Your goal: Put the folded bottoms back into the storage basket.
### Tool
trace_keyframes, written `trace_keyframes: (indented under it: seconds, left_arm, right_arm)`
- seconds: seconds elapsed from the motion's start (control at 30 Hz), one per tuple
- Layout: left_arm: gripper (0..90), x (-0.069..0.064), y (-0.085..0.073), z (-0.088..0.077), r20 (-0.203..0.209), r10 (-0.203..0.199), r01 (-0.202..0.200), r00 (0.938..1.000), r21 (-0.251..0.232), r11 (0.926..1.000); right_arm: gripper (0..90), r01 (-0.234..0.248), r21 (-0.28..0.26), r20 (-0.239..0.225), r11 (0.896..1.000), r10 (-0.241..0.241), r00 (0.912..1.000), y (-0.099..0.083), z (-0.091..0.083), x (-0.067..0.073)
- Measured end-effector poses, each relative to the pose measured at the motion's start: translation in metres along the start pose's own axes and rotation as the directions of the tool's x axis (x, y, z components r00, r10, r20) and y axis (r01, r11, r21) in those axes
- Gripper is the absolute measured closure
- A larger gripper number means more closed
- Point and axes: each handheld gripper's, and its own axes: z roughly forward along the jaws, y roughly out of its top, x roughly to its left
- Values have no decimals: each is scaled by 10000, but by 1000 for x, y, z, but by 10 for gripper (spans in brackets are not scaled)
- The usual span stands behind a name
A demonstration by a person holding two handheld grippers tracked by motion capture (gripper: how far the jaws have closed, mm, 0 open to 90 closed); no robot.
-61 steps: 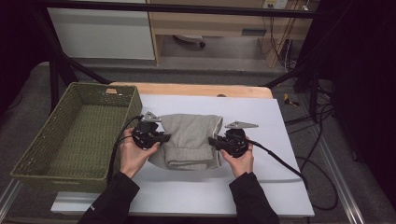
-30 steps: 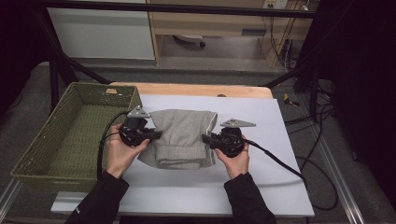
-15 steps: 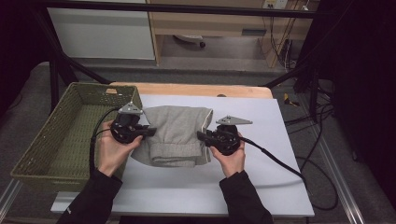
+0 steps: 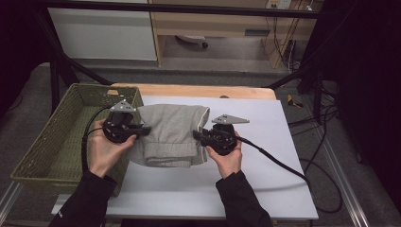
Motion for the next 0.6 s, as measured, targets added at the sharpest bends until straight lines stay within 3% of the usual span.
trace_keyframes:
  seconds: [0.6]
  left_arm:
    - [808, 10, 2, -21, -230, 40, -42, 9997, -89, 10000]
  right_arm:
    - [731, 165, -272, -123, 9995, -168, 9998, 13, 8, 19]
